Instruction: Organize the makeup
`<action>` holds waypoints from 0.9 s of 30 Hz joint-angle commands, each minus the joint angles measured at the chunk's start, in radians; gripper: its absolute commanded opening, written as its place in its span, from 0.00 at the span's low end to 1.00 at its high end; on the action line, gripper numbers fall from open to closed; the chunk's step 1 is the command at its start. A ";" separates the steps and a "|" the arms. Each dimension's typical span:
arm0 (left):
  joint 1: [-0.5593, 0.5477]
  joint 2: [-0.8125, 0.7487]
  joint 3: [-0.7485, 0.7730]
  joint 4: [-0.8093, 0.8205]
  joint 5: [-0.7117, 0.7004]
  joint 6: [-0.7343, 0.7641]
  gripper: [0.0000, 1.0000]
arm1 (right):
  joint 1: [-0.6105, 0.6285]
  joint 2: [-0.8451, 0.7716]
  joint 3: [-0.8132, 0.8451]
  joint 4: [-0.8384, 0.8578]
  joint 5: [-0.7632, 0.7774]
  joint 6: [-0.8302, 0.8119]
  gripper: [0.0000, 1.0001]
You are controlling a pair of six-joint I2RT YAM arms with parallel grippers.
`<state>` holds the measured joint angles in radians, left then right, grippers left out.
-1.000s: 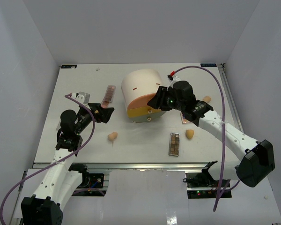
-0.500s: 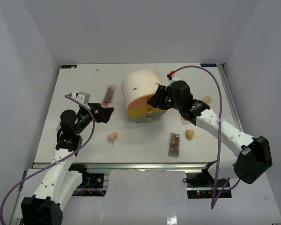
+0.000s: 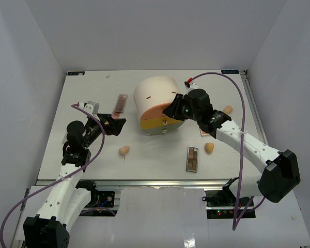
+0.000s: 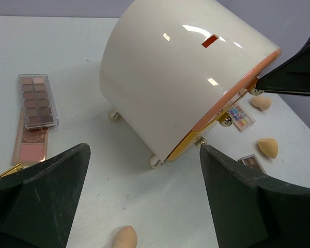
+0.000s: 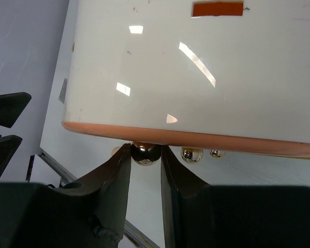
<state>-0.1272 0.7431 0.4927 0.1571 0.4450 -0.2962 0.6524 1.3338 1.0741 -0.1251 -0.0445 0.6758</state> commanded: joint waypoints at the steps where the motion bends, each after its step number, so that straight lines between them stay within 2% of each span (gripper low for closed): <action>1: 0.005 -0.004 0.038 -0.003 0.008 0.009 0.98 | 0.006 -0.052 -0.025 0.063 0.005 0.000 0.25; 19: 0.005 0.001 0.038 -0.005 0.002 0.014 0.98 | -0.006 -0.204 -0.192 0.022 -0.174 -0.116 0.24; 27: 0.005 0.007 0.038 -0.006 0.001 0.014 0.98 | -0.010 -0.264 -0.186 -0.023 -0.209 -0.174 0.26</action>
<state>-0.1272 0.7483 0.4928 0.1572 0.4446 -0.2928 0.6415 1.1060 0.8852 -0.1297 -0.1933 0.5556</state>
